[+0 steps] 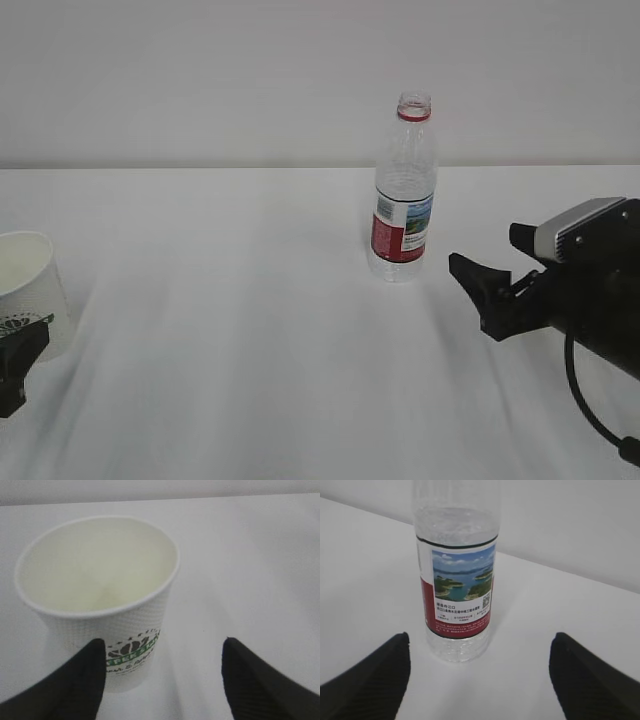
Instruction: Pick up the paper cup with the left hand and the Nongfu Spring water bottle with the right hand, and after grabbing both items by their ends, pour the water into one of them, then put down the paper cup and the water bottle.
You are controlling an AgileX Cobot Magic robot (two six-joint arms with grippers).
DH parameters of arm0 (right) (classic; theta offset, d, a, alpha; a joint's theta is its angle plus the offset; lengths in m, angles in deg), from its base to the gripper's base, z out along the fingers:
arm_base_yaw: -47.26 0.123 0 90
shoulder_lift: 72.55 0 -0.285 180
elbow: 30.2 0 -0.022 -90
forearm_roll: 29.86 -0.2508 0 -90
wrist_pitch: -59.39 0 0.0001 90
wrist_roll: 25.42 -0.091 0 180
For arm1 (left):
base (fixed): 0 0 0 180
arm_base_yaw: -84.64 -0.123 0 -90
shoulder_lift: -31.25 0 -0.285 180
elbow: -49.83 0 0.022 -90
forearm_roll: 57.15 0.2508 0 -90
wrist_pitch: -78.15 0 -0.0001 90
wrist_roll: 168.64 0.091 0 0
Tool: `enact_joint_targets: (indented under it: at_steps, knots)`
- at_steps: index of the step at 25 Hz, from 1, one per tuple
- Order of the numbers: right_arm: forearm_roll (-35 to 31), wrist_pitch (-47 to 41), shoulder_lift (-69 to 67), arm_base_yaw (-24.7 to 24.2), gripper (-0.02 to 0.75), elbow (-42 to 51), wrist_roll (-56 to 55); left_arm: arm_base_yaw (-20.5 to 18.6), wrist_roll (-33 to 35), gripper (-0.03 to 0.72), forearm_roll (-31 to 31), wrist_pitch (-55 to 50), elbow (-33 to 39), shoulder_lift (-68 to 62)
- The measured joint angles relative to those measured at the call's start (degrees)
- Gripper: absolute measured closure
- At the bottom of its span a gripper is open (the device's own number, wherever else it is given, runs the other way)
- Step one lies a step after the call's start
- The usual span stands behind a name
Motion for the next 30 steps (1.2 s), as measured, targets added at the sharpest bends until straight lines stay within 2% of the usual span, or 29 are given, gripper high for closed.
enact_joint_targets:
  at_steps: [8,17,30]
  knots:
    - [0.2,0.0,-4.6,0.0,0.075,-4.4,0.3,0.0,0.0,0.160,-0.5,0.0,0.0,0.0]
    - [6.5,0.0,-9.0,0.0,0.075,-9.4,0.7,0.0,0.0,0.160,-0.7,0.0,0.0,0.0]
    - [7.5,0.0,-15.3,0.0,0.075,-15.5,-0.4,0.0,0.1,0.160,-1.3,0.0,0.0,0.0]
